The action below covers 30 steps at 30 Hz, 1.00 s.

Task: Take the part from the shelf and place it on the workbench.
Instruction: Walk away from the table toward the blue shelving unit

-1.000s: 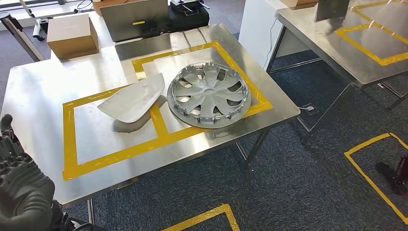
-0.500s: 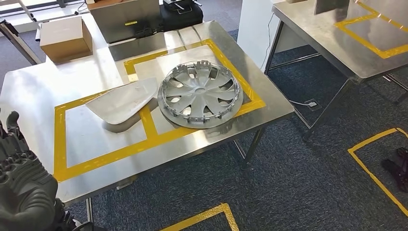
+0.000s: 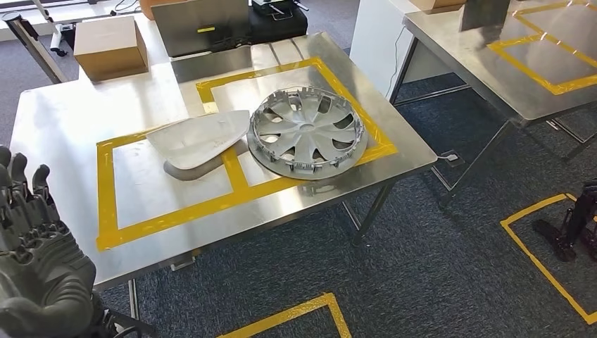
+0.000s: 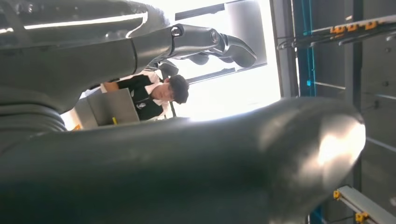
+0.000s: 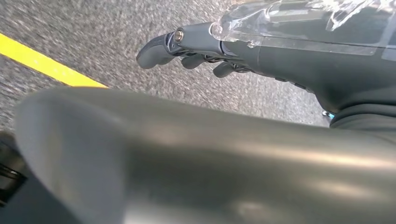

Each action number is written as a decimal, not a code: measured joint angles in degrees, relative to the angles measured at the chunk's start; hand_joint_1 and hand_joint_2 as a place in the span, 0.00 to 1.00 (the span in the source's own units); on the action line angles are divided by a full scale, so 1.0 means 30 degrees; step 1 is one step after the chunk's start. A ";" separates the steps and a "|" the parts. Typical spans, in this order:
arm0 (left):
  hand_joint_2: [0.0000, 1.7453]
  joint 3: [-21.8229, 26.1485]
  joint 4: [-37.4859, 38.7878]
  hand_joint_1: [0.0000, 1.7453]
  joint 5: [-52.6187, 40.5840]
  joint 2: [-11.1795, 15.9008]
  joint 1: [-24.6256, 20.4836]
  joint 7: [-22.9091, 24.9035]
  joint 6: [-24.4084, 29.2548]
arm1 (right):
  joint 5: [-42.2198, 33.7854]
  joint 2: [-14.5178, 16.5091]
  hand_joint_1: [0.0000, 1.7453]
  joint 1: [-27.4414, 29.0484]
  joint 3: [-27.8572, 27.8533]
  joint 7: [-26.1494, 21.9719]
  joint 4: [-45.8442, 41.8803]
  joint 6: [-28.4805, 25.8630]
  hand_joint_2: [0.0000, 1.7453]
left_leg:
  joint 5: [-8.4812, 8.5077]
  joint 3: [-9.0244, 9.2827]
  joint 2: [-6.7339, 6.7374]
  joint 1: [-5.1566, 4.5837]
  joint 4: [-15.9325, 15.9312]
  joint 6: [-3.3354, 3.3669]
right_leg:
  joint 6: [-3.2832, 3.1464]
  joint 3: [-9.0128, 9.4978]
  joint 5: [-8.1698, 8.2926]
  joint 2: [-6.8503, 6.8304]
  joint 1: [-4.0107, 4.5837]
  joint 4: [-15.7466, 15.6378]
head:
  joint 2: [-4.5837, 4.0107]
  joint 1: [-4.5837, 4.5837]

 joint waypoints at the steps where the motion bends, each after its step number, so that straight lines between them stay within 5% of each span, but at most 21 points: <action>1: 0.00 -0.0011 0.0018 0.00 0.0018 0.0002 0.0046 0.0022 0.0000 | -0.0025 0.0002 0.00 -0.0002 0.0005 -0.0015 0.0002 0.0020 0.00 | 0.0019 -0.0032 -0.0002 -0.0034 0.0016 -0.0001 | -0.0078 0.0508 0.0429 0.0002 0.0023 -0.0707 | 0.0000 0.0000; 3: 0.00 -0.0026 0.0026 0.00 0.0046 0.0009 0.0092 0.0053 0.0000 | -0.0046 -0.0009 0.00 -0.0030 0.0009 -0.0057 0.0009 0.0046 0.00 | 0.0032 -0.0042 -0.0004 -0.0107 0.0033 -0.0045 | -0.0360 0.2061 0.1494 0.0013 0.0128 -0.3318 | 0.0000 -0.0009; 5: 0.00 -0.0042 0.0035 0.00 0.0071 0.0029 0.0111 0.0066 0.0000 | -0.0058 -0.0029 0.00 -0.0060 0.0007 -0.0080 0.0017 0.0053 0.00 | 0.0073 -0.0142 -0.0009 -0.0146 0.0088 -0.0190 | -0.0605 0.2949 0.1895 0.0022 0.0244 -0.5071 | 0.0000 -0.0038; 8: 0.00 -0.0088 0.0078 0.00 0.0111 0.0082 0.0136 0.0073 0.0000 | -0.0067 -0.0037 0.00 -0.0031 0.0015 -0.0093 0.0033 0.0058 0.00 | 0.0131 -0.0317 -0.0012 -0.0107 0.0132 -0.0505 | -0.0811 0.2947 0.1922 0.0011 0.0268 -0.5495 | 0.0000 -0.0044; 10: 0.00 -0.0111 0.0095 0.00 0.0140 0.0129 0.0147 0.0080 0.0000 | -0.0087 -0.0029 0.00 -0.0045 0.0018 -0.0113 0.0049 0.0066 0.00 | -0.0420 -0.0529 -0.0032 -0.0086 0.0700 -0.0736 | -0.1009 0.2951 0.2085 -0.0033 0.0161 -0.5701 | 0.0000 -0.0089; 14: 0.00 -0.0171 0.0193 0.00 0.0319 0.0211 0.0313 0.0093 0.0000 | -0.0184 0.0013 0.00 -0.0050 0.0018 -0.0153 0.0066 0.0120 0.00 | -0.2527 -0.2104 -0.0037 0.0088 0.4854 -0.1100 | -0.1119 0.2828 0.2189 -0.0142 0.0105 -0.5678 | 0.0000 -0.0148; 16: 0.00 -0.0188 0.0226 0.00 0.0424 0.0266 0.0396 0.0089 0.0000 | -0.0222 0.0022 0.00 -0.0038 0.0018 -0.0169 0.0077 0.0146 0.00 | -0.2020 -0.1897 -0.0035 0.0179 0.4707 -0.1200 | -0.1083 0.2732 0.2177 -0.0169 0.0067 -0.5519 | 0.0000 -0.0148; 18: 0.00 -0.0201 0.0237 0.00 0.0505 0.0293 0.0420 0.0077 0.0000 | -0.0246 0.0034 0.00 -0.0053 0.0018 -0.0182 0.0080 0.0173 0.00 | -0.0854 -0.0708 -0.0042 0.0253 0.2420 -0.1262 | -0.0949 0.2643 0.2124 -0.0162 0.0031 -0.5315 | 0.0000 -0.0153; 20: 0.00 -0.0221 0.0253 0.00 0.0548 0.0308 0.0445 0.0069 0.0000 | -0.0246 0.0040 0.00 -0.0081 0.0018 -0.0175 0.0091 0.0184 0.00 | -0.0371 0.0037 -0.0076 0.0253 0.0729 -0.1129 | -0.0703 0.2480 0.2112 -0.0130 0.0079 -0.5100 | 0.0000 -0.0167; 24: 0.00 -0.0244 0.0284 0.00 0.0652 0.0342 0.0529 0.0071 0.0000 | -0.0246 0.0044 0.00 -0.0093 0.0024 -0.0157 0.0106 0.0228 0.00 | -0.0204 -0.0170 -0.0074 0.0214 0.0489 -0.0506 | -0.0212 0.2208 0.2108 -0.0117 0.0070 -0.4949 | 0.0000 -0.0095; 26: 0.00 -0.0251 0.0293 0.00 0.0679 0.0346 0.0531 0.0078 0.0000 | -0.0247 0.0044 0.00 -0.0092 0.0027 -0.0155 0.0109 0.0248 0.00 | -0.0013 -0.0320 -0.0021 0.0262 0.0420 -0.0220 | -0.0062 0.1756 0.1142 -0.0106 0.0045 -0.3787 | 0.0000 -0.0042; 28: 0.00 -0.0255 0.0317 0.00 0.0736 0.0355 0.0556 0.0095 0.0000 | -0.0251 0.0044 0.00 -0.0080 0.0033 -0.0155 0.0113 0.0273 0.00 | 0.0123 -0.0538 0.0013 0.0208 0.0441 -0.0069 | 0.0013 0.0871 -0.0286 -0.0101 0.0041 -0.1357 | 0.0000 0.0004; 30: 0.00 -0.0262 0.0357 0.00 0.0794 0.0370 0.0604 0.0113 0.0000 | -0.0253 0.0044 0.00 -0.0065 0.0042 -0.0155 0.0117 0.0295 0.00 | 0.0237 -0.0735 0.0021 0.0125 0.0479 -0.0015 | -0.0003 0.0438 -0.0844 -0.0098 0.0046 0.0209 | 0.0000 0.0007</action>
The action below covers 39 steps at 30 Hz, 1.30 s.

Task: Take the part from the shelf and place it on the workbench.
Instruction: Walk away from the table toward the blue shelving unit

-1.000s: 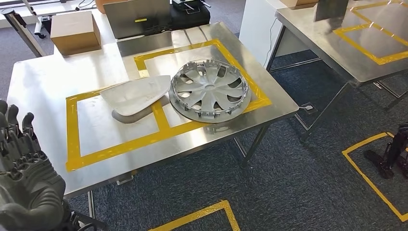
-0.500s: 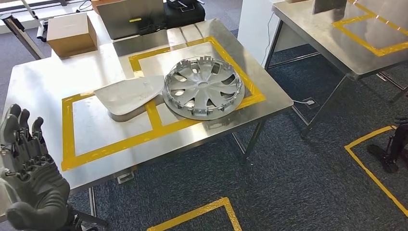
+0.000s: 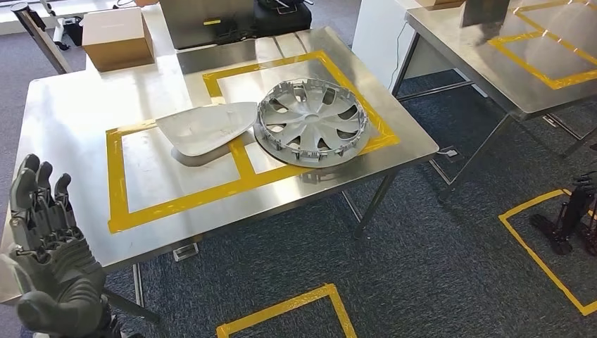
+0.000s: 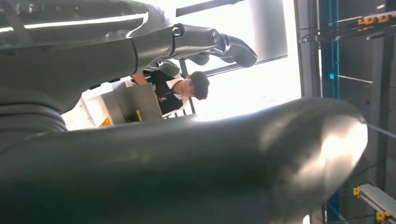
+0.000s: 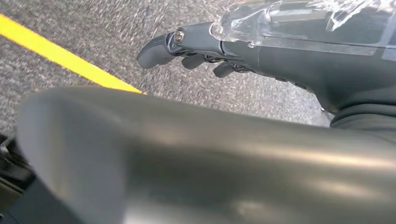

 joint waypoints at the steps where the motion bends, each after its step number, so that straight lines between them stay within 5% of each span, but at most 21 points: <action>1: 0.00 -0.0004 0.0018 0.00 0.0018 0.0011 0.0023 0.0007 0.0000 | 0.0000 0.0000 0.00 -0.0001 0.0004 0.0000 0.0002 0.0005 0.00 | 0.0041 -0.0074 -0.0001 -0.0042 0.0021 0.0001 | -0.0055 0.0251 0.0249 0.0004 0.0008 -0.0213 | 0.0000 0.0000; 5: 0.00 -0.0038 0.0086 0.00 0.0029 0.0053 0.0045 0.0009 0.0000 | 0.0000 -0.0009 0.00 -0.0088 0.0005 0.0000 0.0027 0.0007 0.00 | 0.0175 -0.0258 -0.0003 -0.0165 0.0118 -0.0167 | -0.0543 0.2772 0.2117 0.0059 0.0189 -0.4744 | 0.0000 -0.0009; 9: 0.00 -0.0117 0.0124 0.00 0.0047 0.0060 0.0056 0.0009 -0.0002 | -0.0038 -0.0011 0.00 -0.0091 0.0005 0.0000 0.0051 0.0007 0.00 | 0.0330 -0.0553 0.0009 -0.0140 0.0177 -0.0659 | -0.0863 0.2874 0.2301 0.0058 0.0239 -0.5557 | 0.0000 -0.0027; 11: 0.00 -0.0148 0.0137 0.00 0.0060 0.0069 0.0059 0.0009 0.0000 | -0.0058 0.0005 0.00 -0.0092 0.0005 -0.0007 0.0068 0.0007 0.00 | -0.0487 -0.0820 -0.0005 -0.0121 0.0972 -0.0889 | -0.1105 0.2784 0.2540 0.0001 0.0139 -0.5733 | 0.0000 -0.0062; 13: 0.00 -0.0191 0.0180 0.00 0.0089 0.0082 0.0068 0.0009 0.0000 | -0.0058 0.0038 0.00 -0.0112 0.0005 -0.0018 0.0078 0.0007 0.00 | -0.1941 -0.1475 -0.0010 -0.0072 0.3099 -0.1063 | -0.1220 0.2603 0.2685 -0.0057 0.0116 -0.5721 | 0.0000 -0.0091; 15: 0.00 -0.0231 0.0251 0.00 0.0115 0.0097 0.0080 0.0009 0.0000 | -0.0084 0.0058 0.00 -0.0103 0.0005 -0.0024 0.0091 0.0007 0.00 | -0.2670 -0.1855 -0.0009 -0.0033 0.4779 -0.1171 | -0.1220 0.2365 0.2789 -0.0109 0.0114 -0.5610 | 0.0000 -0.0095; 16: 0.00 -0.0246 0.0284 0.00 0.0120 0.0104 0.0082 0.0011 0.0000 | -0.0102 0.0060 0.00 -0.0099 0.0005 -0.0025 0.0098 0.0007 0.00 | -0.2507 -0.1613 -0.0009 -0.0014 0.4694 -0.1199 | -0.1193 0.2243 0.2836 -0.0127 0.0106 -0.5537 | 0.0000 -0.0095; 19: 0.00 -0.0279 0.0335 0.00 0.0126 0.0109 0.0069 0.0022 0.0000 | -0.0137 0.0086 0.00 -0.0116 0.0005 -0.0042 0.0109 0.0007 0.00 | -0.1159 0.0429 -0.0014 0.0024 0.1468 -0.1175 | -0.1027 0.1946 0.2933 -0.0135 0.0099 -0.5267 | 0.0000 -0.0093; 21: 0.00 -0.0295 0.0344 0.00 0.0127 0.0111 0.0069 0.0058 0.0000 | -0.0149 0.0095 0.00 -0.0140 0.0005 -0.0060 0.0113 0.0007 0.00 | -0.0892 0.1076 -0.0042 -0.0018 0.0121 -0.1000 | -0.0807 0.1748 0.3034 -0.0128 0.0143 -0.5113 | 0.0000 -0.0073; 25: 0.00 -0.0302 0.0348 0.00 0.0131 0.0158 0.0097 0.0160 0.0000 | -0.0191 0.0086 0.00 -0.0118 0.0009 -0.0067 0.0120 0.0016 0.00 | -0.0567 0.0748 -0.0022 -0.0029 -0.0004 -0.0412 | -0.0297 0.1467 0.2950 -0.0112 0.0110 -0.4925 | 0.0000 -0.0009; 29: 0.00 -0.0304 0.0355 0.00 0.0168 0.0167 0.0146 0.0184 0.0000 | -0.0197 0.0080 0.00 -0.0115 0.0013 -0.0066 0.0122 0.0024 0.00 | -0.0131 0.0202 0.0051 -0.0034 -0.0007 -0.0060 | -0.0040 0.0222 0.0205 -0.0092 0.0062 -0.1058 | 0.0000 0.0124; 31: 0.00 -0.0308 0.0370 0.00 0.0188 0.0178 0.0183 0.0191 0.0000 | -0.0197 0.0082 0.00 -0.0113 0.0013 -0.0066 0.0122 0.0027 0.00 | 0.0051 -0.0074 0.0055 -0.0095 0.0035 -0.0048 | -0.0067 0.0212 -0.0064 -0.0089 0.0066 -0.0052 | 0.0000 0.0129; 36: 0.00 -0.0319 0.0379 0.00 0.0206 0.0211 0.0219 0.0213 0.0000 | -0.0197 0.0075 0.00 -0.0187 0.0013 -0.0066 0.0127 0.0020 0.00 | 0.0406 -0.0413 0.0048 -0.0192 0.0084 -0.0322 | -0.0614 0.3532 0.1784 -0.0012 0.0273 -0.5288 | 0.0000 0.0113; 39: 0.00 -0.0333 0.0383 0.00 0.0206 0.0217 0.0255 0.0213 0.0000 | -0.0201 0.0075 0.00 -0.0152 0.0013 -0.0056 0.0135 0.0013 0.00 | 0.0662 -0.0539 0.0058 -0.0094 -0.0016 -0.0690 | -0.0846 0.3595 0.2075 0.0012 0.0349 -0.5878 | 0.0000 0.0115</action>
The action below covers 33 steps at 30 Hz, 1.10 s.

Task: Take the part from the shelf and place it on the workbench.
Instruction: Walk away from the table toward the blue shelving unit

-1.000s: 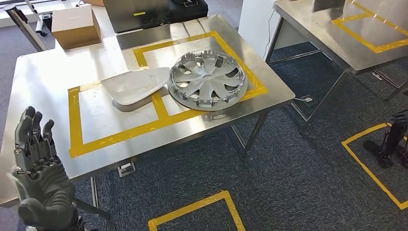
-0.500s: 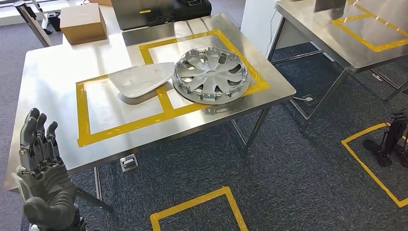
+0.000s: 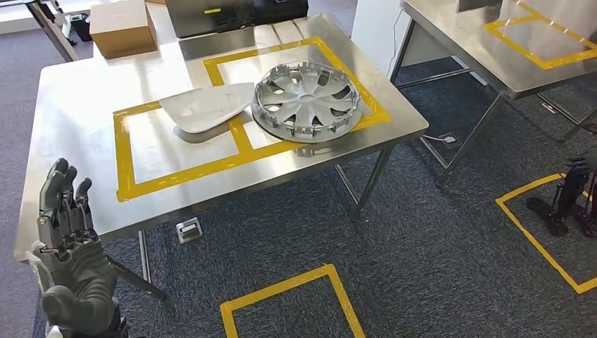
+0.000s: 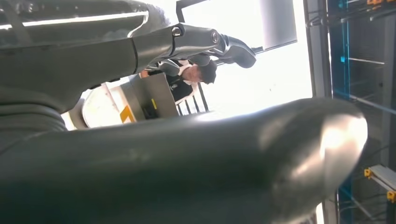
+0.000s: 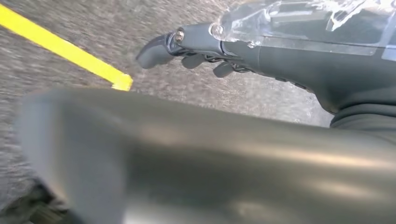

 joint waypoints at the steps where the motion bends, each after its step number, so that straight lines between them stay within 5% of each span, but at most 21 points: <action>1: 0.00 -0.0005 0.0000 0.00 0.0000 0.0004 0.0012 0.0000 0.0000 | -0.0002 0.0002 0.00 0.0001 0.0000 0.0009 0.0005 -0.0007 0.00 | -0.0173 -0.0071 -0.0020 0.0009 0.0073 -0.0108 | -0.0118 -0.0062 0.0163 -0.0026 -0.0038 -0.0112 | 0.0000 -0.0013; 3: 0.00 -0.0022 0.0004 0.00 0.0007 0.0009 0.0036 0.0002 0.0000 | -0.0004 0.0016 0.00 -0.0028 0.0000 0.0024 0.0015 -0.0022 0.00 | -0.1288 -0.0484 -0.0062 0.0024 0.1200 -0.0284 | -0.0308 -0.0250 0.0474 -0.0106 -0.0144 -0.0271 | 0.0000 -0.0073; 5: 0.00 -0.0047 0.0016 0.00 0.0027 0.0007 0.0081 0.0013 0.0000 | -0.0011 0.0035 0.00 -0.0032 0.0000 0.0027 0.0016 -0.0027 0.00 | -0.2751 -0.1177 -0.0067 0.0057 0.3548 -0.0434 | -0.0377 -0.0549 0.0645 -0.0150 -0.0142 -0.0194 | 0.0000 -0.0117; 7: 0.00 -0.0064 0.0040 0.00 0.0042 0.0007 0.0135 0.0022 0.0000 | -0.0033 0.0042 0.00 -0.0021 0.0000 0.0031 0.0026 -0.0027 0.00 | -0.3166 -0.1295 -0.0066 0.0093 0.4848 -0.0537 | -0.0351 -0.0890 0.0773 -0.0183 -0.0147 -0.0016 | 0.0000 -0.0120; 10: 0.00 -0.0091 0.0055 0.00 0.0044 0.0009 0.0153 0.0022 0.0000 | -0.0053 0.0071 0.00 -0.0030 0.0000 0.0038 0.0038 -0.0027 0.00 | -0.1927 0.0650 -0.0067 0.0150 0.2169 -0.0541 | -0.0243 -0.1370 0.0872 -0.0185 -0.0167 0.0364 | 0.0000 -0.0122; 12: 0.00 -0.0120 0.0051 0.00 0.0044 0.0009 0.0162 0.0022 0.0000 | -0.0058 0.0089 0.00 -0.0046 0.0000 0.0051 0.0038 -0.0042 0.00 | -0.1525 0.1705 -0.0093 0.0108 0.0283 -0.0347 | -0.0065 -0.1618 0.0962 -0.0166 -0.0129 0.0560 | 0.0000 -0.0109; 16: 0.00 -0.0153 0.0053 0.00 0.0078 0.0018 0.0194 0.0024 0.0000 | -0.0109 0.0082 0.00 -0.0036 0.0000 0.0086 0.0038 -0.0087 0.00 | -0.1259 0.1565 -0.0079 0.0071 -0.0179 0.0204 | 0.0447 -0.1900 0.1097 -0.0123 -0.0137 0.0682 | 0.0000 -0.0091; 18: 0.00 -0.0169 0.0053 0.00 0.0111 0.0017 0.0186 0.0027 0.0000 | -0.0136 0.0071 0.00 -0.0027 0.0000 0.0098 0.0038 -0.0111 0.00 | -0.1001 0.1349 -0.0026 0.0136 -0.0262 0.0505 | 0.0641 -0.2270 0.0097 -0.0087 -0.0187 0.1682 | 0.0000 -0.0002; 20: 0.00 -0.0195 0.0056 0.00 0.0138 0.0016 0.0191 0.0029 0.0000 | -0.0142 0.0071 0.00 -0.0023 0.0000 0.0100 0.0038 -0.0129 0.00 | -0.0774 0.1031 -0.0003 0.0101 -0.0236 0.0626 | 0.0769 -0.2972 -0.1449 -0.0077 -0.0245 0.3957 | 0.0000 0.0085; 22: 0.00 -0.0255 0.0067 0.00 0.0160 0.0016 0.0199 0.0029 0.0000 | -0.0158 0.0071 0.00 -0.0018 0.0000 0.0100 0.0038 -0.0135 0.00 | -0.0547 0.0688 0.0006 0.0058 -0.0183 0.0640 | 0.0819 -0.3231 -0.2078 -0.0076 -0.0268 0.5540 | 0.0000 0.0094; 24: 0.00 -0.0313 0.0075 0.00 0.0171 0.0016 0.0205 0.0029 0.0000 | -0.0186 0.0071 0.00 -0.0025 0.0000 0.0100 0.0038 -0.0137 0.00 | -0.0368 0.0396 0.0004 0.0029 -0.0100 0.0607 | 0.0751 -0.2247 -0.1345 -0.0075 -0.0262 0.4471 | 0.0000 0.0102; 27: 0.00 -0.0337 0.0069 0.00 0.0175 0.0018 0.0194 0.0024 0.0000 | -0.0195 0.0064 0.00 -0.0068 0.0000 0.0100 0.0038 -0.0144 0.00 | -0.0130 0.0106 0.0008 -0.0005 0.0002 0.0390 | 0.0445 -0.0015 -0.0246 -0.0015 -0.0165 0.0710 | 0.0000 0.0089; 31: 0.00 -0.0392 0.0069 0.00 0.0193 0.0020 0.0199 0.0022 0.0000 | -0.0200 0.0056 0.00 -0.0037 0.0000 0.0109 0.0044 -0.0153 0.00 | 0.0232 -0.0070 0.0004 0.0073 -0.0122 -0.0084 | -0.0006 0.0103 0.0205 0.0025 -0.0041 -0.0152 | 0.0000 0.0078; 33: 0.00 -0.0417 0.0071 0.00 0.0228 0.0024 0.0204 0.0022 0.0000 | -0.0200 0.0062 0.00 -0.0065 0.0000 0.0115 0.0046 -0.0157 0.00 | -0.0645 -0.0379 -0.0042 0.0077 0.0563 -0.0272 | -0.0242 -0.0135 0.0580 -0.0050 -0.0135 -0.0339 | 0.0000 0.0014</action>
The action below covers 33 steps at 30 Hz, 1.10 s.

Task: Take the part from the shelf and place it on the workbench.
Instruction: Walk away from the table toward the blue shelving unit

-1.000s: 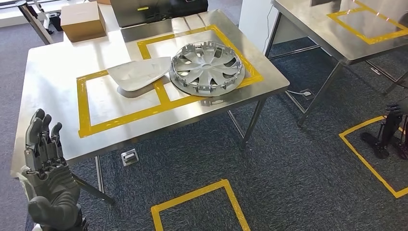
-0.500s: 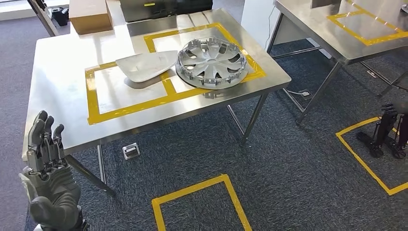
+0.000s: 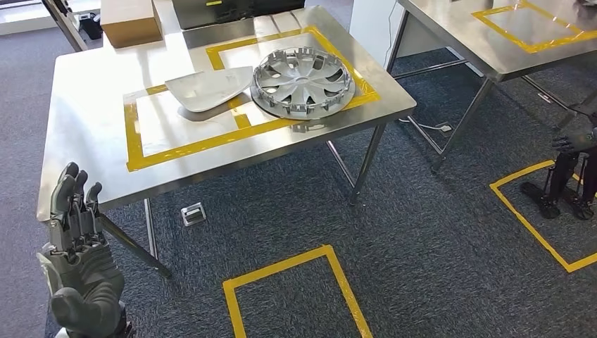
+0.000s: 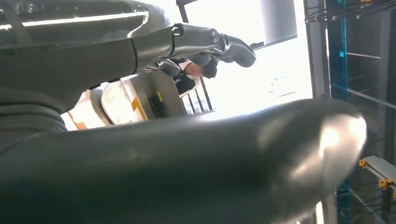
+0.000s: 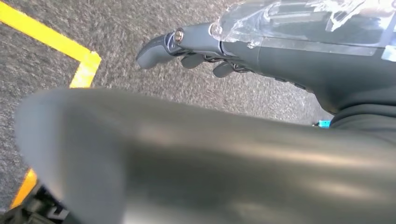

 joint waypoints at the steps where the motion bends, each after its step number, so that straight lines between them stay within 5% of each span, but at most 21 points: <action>1: 0.00 -0.0018 0.0002 0.00 0.0027 0.0000 0.0006 0.0000 0.0000 | 0.0000 0.0009 0.00 -0.0009 0.0000 0.0000 0.0000 -0.0004 0.00 | -0.0835 -0.0290 -0.0016 0.0019 0.0898 -0.0068 | -0.0073 -0.0147 0.0150 -0.0041 -0.0032 -0.0023 | 0.0000 -0.0038; 3: 0.00 -0.0057 0.0018 0.00 0.0080 0.0000 0.0026 0.0000 0.0000 | 0.0000 0.0025 0.00 0.0011 0.0000 0.0000 0.0000 -0.0018 0.00 | -0.2262 -0.0874 -0.0017 0.0042 0.3244 -0.0188 | -0.0128 -0.0507 0.0377 -0.0087 -0.0027 0.0051 | 0.0000 -0.0089; 5: 0.00 -0.0078 0.0040 0.00 0.0144 0.0000 0.0041 0.0000 0.0000 | 0.0000 0.0031 0.00 0.0019 0.0000 0.0000 0.0000 -0.0038 0.00 | -0.2345 -0.0724 -0.0016 0.0050 0.4152 -0.0251 | -0.0098 -0.0921 0.0571 -0.0118 -0.0025 0.0225 | 0.0000 -0.0089; 9: 0.00 -0.0095 0.0044 0.00 0.0213 -0.0002 0.0031 -0.0004 0.0000 | -0.0042 0.0062 0.00 0.0008 0.0000 0.0000 0.0000 -0.0047 0.00 | -0.0893 0.2164 -0.0034 0.0020 -0.0004 -0.0089 | 0.0121 -0.1656 0.0805 -0.0108 -0.0019 0.0736 | 0.0000 -0.0091; 13: 0.00 -0.0113 0.0046 0.00 0.0237 -0.0002 0.0028 -0.0029 0.0000 | -0.0051 0.0058 0.00 0.0023 0.0000 0.0004 0.0000 -0.0055 0.00 | -0.0708 0.2333 -0.0035 -0.0068 -0.0953 0.0377 | 0.0562 -0.1949 0.1160 -0.0056 -0.0007 0.0853 | 0.0000 -0.0078; 15: 0.00 -0.0117 0.0047 0.00 0.0262 -0.0002 0.0009 -0.0029 0.0000 | -0.0057 0.0044 0.00 0.0044 0.0000 0.0018 0.0000 -0.0062 0.00 | -0.0402 0.2102 0.0026 -0.0011 -0.1032 0.0666 | 0.0769 -0.2216 0.0487 0.0027 -0.0050 0.1444 | 0.0000 -0.0042; 18: 0.00 -0.0122 0.0051 0.00 0.0282 -0.0002 0.0009 -0.0029 0.0000 | -0.0066 0.0038 0.00 0.0045 0.0000 0.0029 0.0000 -0.0067 0.00 | 0.0055 0.1549 0.0082 -0.0019 -0.1041 0.0867 | 0.0987 -0.3189 -0.1888 0.0082 -0.0133 0.4679 | 0.0000 0.0060; 20: 0.00 -0.0127 0.0069 0.00 0.0304 0.0000 0.0012 -0.0033 0.0000 | -0.0075 0.0038 0.00 0.0048 0.0000 0.0029 0.0000 -0.0077 0.00 | 0.0355 0.1130 0.0098 -0.0064 -0.1009 0.0870 | 0.1029 -0.3266 -0.2286 0.0083 -0.0148 0.6045 | 0.0000 0.0080; 21: 0.00 -0.0131 0.0082 0.00 0.0315 0.0000 0.0010 -0.0036 0.0000 | -0.0086 0.0038 0.00 0.0044 0.0000 0.0029 0.0000 -0.0087 0.00 | 0.0496 0.0934 0.0100 -0.0083 -0.0985 0.0849 | 0.0997 -0.2815 -0.1917 0.0084 -0.0145 0.5705 | 0.0000 0.0091; 23: 0.00 -0.0135 0.0098 0.00 0.0328 -0.0002 0.0007 -0.0049 0.0000 | -0.0106 0.0036 0.00 0.0010 0.0000 0.0029 0.0000 -0.0113 0.00 | 0.0745 0.0609 0.0099 -0.0105 -0.0935 0.0766 | 0.0825 -0.1085 -0.0933 0.0091 -0.0112 0.3270 | 0.0000 0.0100; 25: 0.00 -0.0137 0.0104 0.00 0.0328 -0.0002 -0.0016 -0.0060 0.0000 | -0.0111 0.0026 0.00 -0.0044 0.0000 0.0029 0.0000 -0.0135 0.00 | 0.0987 0.0380 0.0104 -0.0130 -0.0906 0.0589 | 0.0643 0.0369 -0.0635 0.0108 -0.0024 0.0822 | 0.0000 0.0093; 26: 0.00 -0.0142 0.0104 0.00 0.0328 -0.0004 -0.0032 -0.0062 0.0000 | -0.0113 0.0020 0.00 -0.0055 0.0000 0.0029 0.0000 -0.0144 0.00 | 0.1127 0.0288 0.0110 -0.0114 -0.0909 0.0468 | 0.0577 0.0628 -0.0698 0.0120 0.0035 0.0238 | 0.0000 0.0090; 29: 0.00 -0.0168 0.0113 0.00 0.0333 0.0000 -0.0040 -0.0066 0.0000 | -0.0117 0.0016 0.00 0.0005 0.0005 0.0033 0.0004 -0.0155 0.00 | 0.1285 0.0024 0.0081 -0.0046 -0.0876 0.0105 | 0.0296 0.0439 -0.0377 0.0074 0.0051 -0.0118 | 0.0000 0.0080; 31: 0.00 -0.0186 0.0129 0.00 0.0342 0.0007 -0.0040 -0.0066 0.0000 | -0.0117 0.0013 0.00 0.0008 0.0007 0.0040 0.0011 -0.0155 0.00 | 0.0183 -0.0356 0.0015 -0.0034 0.0048 -0.0074 | 0.0061 0.0148 0.0010 -0.0017 -0.0034 -0.0242 | 0.0000 0.0024; 33: 0.00 -0.0211 0.0144 0.00 0.0371 0.0007 -0.0033 -0.0066 0.0000 | -0.0117 0.0020 0.00 -0.0003 0.0007 0.0046 0.0015 -0.0155 0.00 | -0.1541 -0.0927 -0.0007 -0.0012 0.2304 -0.0207 | -0.0055 -0.0257 0.0267 -0.0074 -0.0017 -0.0140 | 0.0000 -0.0035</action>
